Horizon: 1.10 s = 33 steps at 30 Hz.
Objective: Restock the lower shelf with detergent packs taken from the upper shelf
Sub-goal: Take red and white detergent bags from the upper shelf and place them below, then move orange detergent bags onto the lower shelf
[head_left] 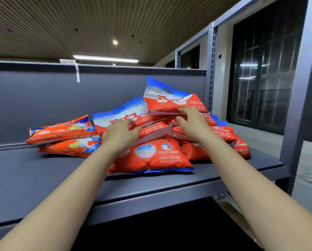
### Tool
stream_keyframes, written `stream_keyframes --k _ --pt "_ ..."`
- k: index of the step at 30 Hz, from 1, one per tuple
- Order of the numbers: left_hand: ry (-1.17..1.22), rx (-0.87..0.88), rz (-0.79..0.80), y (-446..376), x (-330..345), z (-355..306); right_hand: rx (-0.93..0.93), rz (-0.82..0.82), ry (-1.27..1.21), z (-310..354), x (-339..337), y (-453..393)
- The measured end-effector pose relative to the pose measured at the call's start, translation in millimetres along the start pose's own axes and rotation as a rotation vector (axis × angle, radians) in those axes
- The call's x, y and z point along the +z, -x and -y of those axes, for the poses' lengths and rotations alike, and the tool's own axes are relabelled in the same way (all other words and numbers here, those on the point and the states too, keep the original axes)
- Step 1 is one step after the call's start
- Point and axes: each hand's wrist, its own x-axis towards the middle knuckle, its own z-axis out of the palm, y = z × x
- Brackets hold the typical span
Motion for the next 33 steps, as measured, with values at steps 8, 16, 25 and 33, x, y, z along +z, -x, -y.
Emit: stream_keyframes --k 8,16,25,33 --pt "0.032 -0.009 -0.036 54.1 -24.9 8.4 -0.012 -0.075 -0.157 25.5 -5.9 74.1" --pt "0.013 -0.004 -0.128 117.7 -94.8 54.1 -0.064 -0.029 -0.228 75.3 0.2 144.4" --pt "0.064 -0.008 -0.208 211.8 -166.6 137.8 -0.172 0.086 -0.37 154.7 39.3 230.6" --pt "0.081 -0.113 -0.224 296.4 -228.5 233.7 -0.296 0.267 -0.458 241.4 100.0 293.5"
